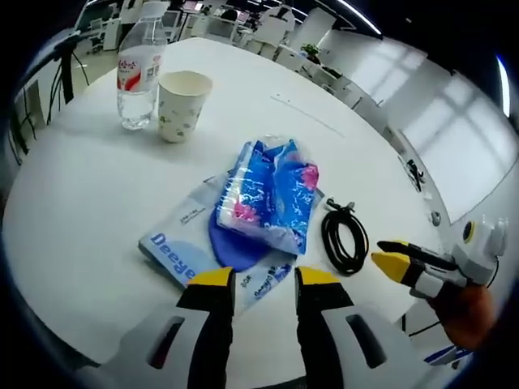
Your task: Arrange the tabletop items into an orderly group along one side of the table until the central work area is clear of visible clutter.
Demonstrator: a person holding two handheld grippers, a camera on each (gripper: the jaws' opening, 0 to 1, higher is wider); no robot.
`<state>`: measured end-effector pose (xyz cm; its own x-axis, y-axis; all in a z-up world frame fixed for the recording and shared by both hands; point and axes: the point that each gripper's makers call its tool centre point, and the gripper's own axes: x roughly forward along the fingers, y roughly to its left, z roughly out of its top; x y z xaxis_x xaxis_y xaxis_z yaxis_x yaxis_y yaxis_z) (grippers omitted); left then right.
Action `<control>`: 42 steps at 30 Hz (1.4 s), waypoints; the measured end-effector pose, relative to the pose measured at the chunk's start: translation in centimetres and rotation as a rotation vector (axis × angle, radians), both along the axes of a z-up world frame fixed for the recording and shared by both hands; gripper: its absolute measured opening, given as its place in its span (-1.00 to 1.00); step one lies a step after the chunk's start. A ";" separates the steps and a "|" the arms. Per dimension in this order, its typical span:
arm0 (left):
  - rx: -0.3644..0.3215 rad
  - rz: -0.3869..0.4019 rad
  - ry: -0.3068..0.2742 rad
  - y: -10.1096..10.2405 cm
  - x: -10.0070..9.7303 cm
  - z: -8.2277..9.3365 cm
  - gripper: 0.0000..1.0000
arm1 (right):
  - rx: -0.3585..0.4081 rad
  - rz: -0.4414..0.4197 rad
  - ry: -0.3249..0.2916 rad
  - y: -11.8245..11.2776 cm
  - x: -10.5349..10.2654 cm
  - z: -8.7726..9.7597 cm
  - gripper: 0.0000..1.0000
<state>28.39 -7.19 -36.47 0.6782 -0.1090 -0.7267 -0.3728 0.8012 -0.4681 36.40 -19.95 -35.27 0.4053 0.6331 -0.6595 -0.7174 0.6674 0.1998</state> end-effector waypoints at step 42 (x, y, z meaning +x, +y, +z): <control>0.141 -0.037 0.015 3.2 0.5 -0.2 -1.00 | 0.019 0.069 0.021 3.5 -2.0 0.5 -0.28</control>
